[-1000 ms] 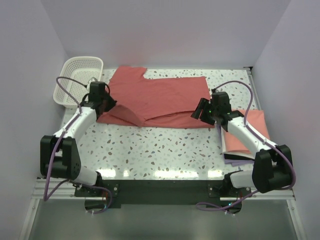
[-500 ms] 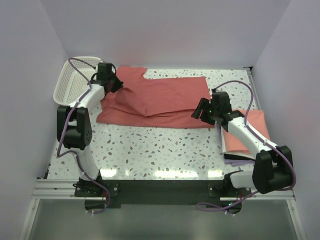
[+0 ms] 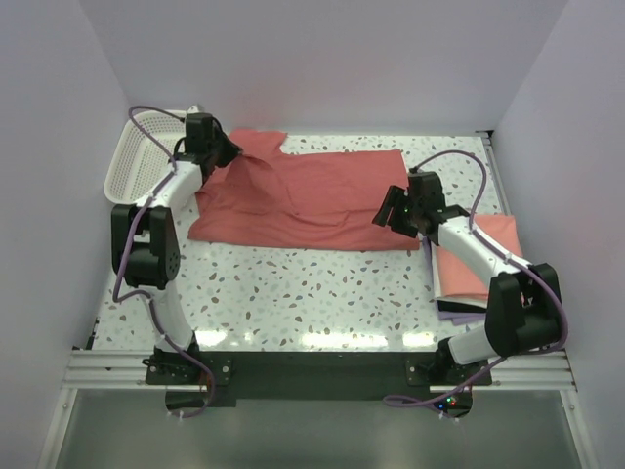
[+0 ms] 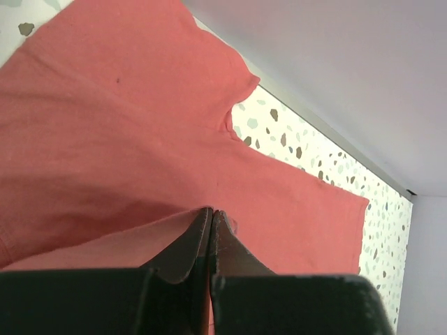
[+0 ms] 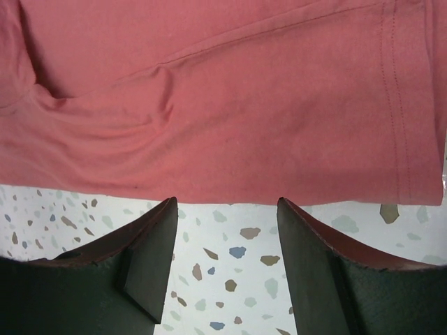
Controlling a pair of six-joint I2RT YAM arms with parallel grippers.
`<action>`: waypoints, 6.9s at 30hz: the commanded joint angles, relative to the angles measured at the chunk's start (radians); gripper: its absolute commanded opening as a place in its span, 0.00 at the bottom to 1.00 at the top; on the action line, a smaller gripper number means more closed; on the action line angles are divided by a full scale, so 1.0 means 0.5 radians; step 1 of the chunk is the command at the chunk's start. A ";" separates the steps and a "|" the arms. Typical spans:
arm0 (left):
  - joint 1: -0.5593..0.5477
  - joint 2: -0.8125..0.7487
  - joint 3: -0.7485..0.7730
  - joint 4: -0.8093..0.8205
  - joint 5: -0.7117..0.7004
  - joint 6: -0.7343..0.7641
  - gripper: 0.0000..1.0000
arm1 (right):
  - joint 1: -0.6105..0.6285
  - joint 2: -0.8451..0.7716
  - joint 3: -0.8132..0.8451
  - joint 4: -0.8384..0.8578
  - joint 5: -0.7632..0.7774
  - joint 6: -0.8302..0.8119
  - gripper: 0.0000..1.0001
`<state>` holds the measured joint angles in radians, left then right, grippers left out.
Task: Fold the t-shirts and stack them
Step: Fold the tshirt
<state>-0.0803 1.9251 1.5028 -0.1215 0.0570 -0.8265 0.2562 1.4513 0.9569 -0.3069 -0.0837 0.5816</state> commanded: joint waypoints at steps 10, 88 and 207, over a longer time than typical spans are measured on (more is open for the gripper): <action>0.056 0.092 0.093 0.197 0.058 0.009 0.00 | -0.009 0.116 0.086 0.120 0.130 -0.031 0.62; 0.388 -1.782 -2.000 -0.515 -0.495 -0.105 0.23 | 0.064 -0.771 -0.675 -0.037 -0.106 0.159 0.61; 0.023 -1.282 -2.012 -0.162 -0.151 0.018 0.21 | 0.761 0.770 0.421 -0.064 0.566 -0.286 0.34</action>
<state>-0.0662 1.2690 0.5102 -0.2314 -0.0193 -0.8433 0.6346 1.8610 1.1774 -0.3672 0.2066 0.4347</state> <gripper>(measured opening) 0.208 0.338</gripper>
